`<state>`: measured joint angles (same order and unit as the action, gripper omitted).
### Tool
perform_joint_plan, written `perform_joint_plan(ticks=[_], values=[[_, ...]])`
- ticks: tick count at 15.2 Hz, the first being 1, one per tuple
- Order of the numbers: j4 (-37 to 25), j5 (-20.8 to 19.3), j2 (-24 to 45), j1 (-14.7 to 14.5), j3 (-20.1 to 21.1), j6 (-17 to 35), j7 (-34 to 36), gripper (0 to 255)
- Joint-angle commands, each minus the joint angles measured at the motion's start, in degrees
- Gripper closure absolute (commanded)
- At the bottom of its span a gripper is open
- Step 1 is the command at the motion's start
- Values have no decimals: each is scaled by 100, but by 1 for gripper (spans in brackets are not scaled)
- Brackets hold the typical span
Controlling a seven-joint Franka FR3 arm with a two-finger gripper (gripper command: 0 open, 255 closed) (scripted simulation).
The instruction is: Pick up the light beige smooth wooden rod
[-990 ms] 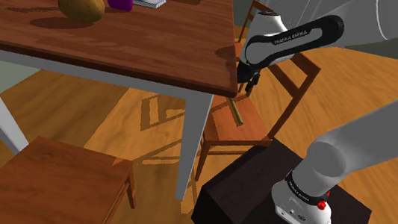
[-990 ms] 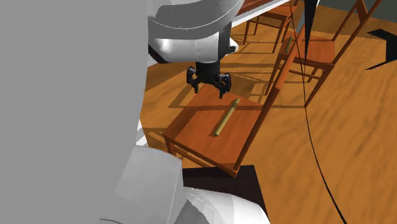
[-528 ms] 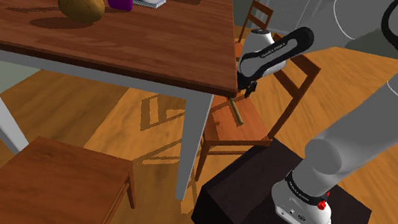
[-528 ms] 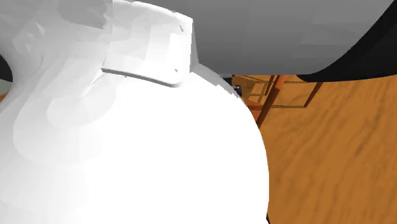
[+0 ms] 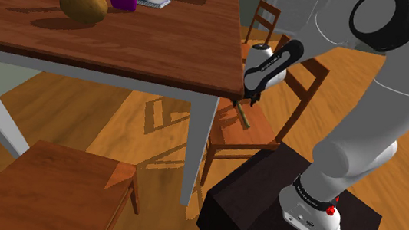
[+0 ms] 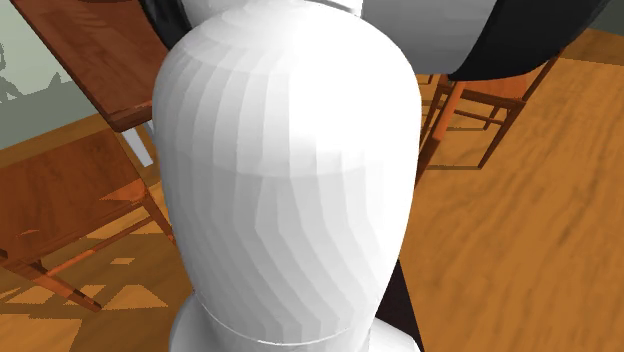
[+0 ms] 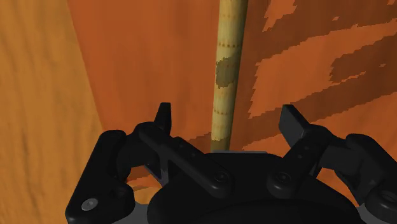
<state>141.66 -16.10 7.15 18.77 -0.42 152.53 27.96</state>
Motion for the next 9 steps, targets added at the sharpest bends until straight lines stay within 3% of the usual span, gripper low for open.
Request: perform_joint_plan(ticks=[1,6,7,9], values=[[-1,-81,159,1,-29,159,70,0],[-14,-222,439,-24,-84,422,205,0],[-5,-223,436,-19,-87,428,200,255],[-2,-224,432,-20,-87,428,201,255]])
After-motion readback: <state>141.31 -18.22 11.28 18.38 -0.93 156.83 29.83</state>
